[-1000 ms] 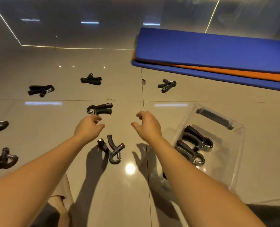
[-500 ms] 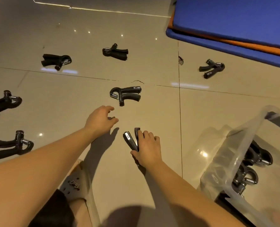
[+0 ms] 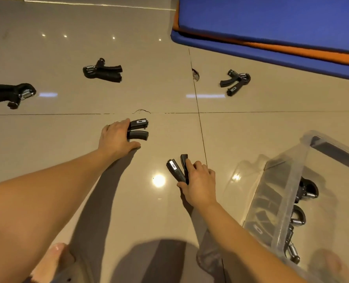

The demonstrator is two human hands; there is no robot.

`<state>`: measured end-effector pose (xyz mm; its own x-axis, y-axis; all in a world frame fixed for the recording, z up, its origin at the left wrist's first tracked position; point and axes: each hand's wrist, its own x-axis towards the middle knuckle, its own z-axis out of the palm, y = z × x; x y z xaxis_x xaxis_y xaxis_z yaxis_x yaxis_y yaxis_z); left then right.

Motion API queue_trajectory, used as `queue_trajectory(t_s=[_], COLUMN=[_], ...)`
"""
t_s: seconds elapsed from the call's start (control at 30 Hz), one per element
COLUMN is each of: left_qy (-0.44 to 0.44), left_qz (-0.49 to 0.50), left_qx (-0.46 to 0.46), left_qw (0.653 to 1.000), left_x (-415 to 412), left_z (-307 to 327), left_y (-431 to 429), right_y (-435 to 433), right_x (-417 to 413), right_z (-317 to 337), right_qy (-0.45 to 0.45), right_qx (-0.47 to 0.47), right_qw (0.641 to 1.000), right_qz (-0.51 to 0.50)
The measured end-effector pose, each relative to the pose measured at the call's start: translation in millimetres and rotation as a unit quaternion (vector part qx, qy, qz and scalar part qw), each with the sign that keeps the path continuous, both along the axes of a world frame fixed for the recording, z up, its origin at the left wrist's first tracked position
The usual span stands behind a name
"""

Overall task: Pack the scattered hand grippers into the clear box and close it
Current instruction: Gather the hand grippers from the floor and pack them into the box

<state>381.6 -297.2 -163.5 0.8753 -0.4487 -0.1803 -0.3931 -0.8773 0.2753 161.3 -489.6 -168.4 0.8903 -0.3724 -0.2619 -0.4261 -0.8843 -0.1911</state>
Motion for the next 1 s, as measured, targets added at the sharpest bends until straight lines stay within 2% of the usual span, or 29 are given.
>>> queue_trajectory(t_s=[0.2, 0.33, 0.47, 0.73, 0.9, 1.0], left_qy=[-0.012, 0.028, 0.023, -0.027, -0.062, -0.054], left_qz=[0.009, 0.018, -0.004, 0.005, 0.022, 0.010], left_qx=[0.042, 0.003, -0.023, -0.114, -0.175, -0.223], left_qw=[0.999, 0.999, 0.999, 0.993, 0.982, 0.973], left_x=[-15.4, -51.3, -76.1, -99.6, -114.0, -128.5], left_z=[-8.8, -4.6, 10.3, 94.8, 171.5, 222.5], left_y=[-13.6, -11.8, -16.5, -33.1, -38.9, -53.7], right_y=[2.0, -2.1, -6.7, -22.8, -46.7, -63.7], right_x=[-8.2, -24.2, -37.8, -51.1, -57.0, -66.0], right_z=[4.8, 12.2, 29.5, 98.4, 159.4, 198.2], right_qy=[0.015, 0.008, -0.019, -0.108, -0.172, -0.196], right_qx=[0.025, 0.040, 0.046, 0.035, 0.027, 0.028], right_qw=[0.999, 0.999, 0.998, 0.994, 0.985, 0.980], right_qz=[-0.015, -0.032, -0.037, -0.006, 0.008, 0.000])
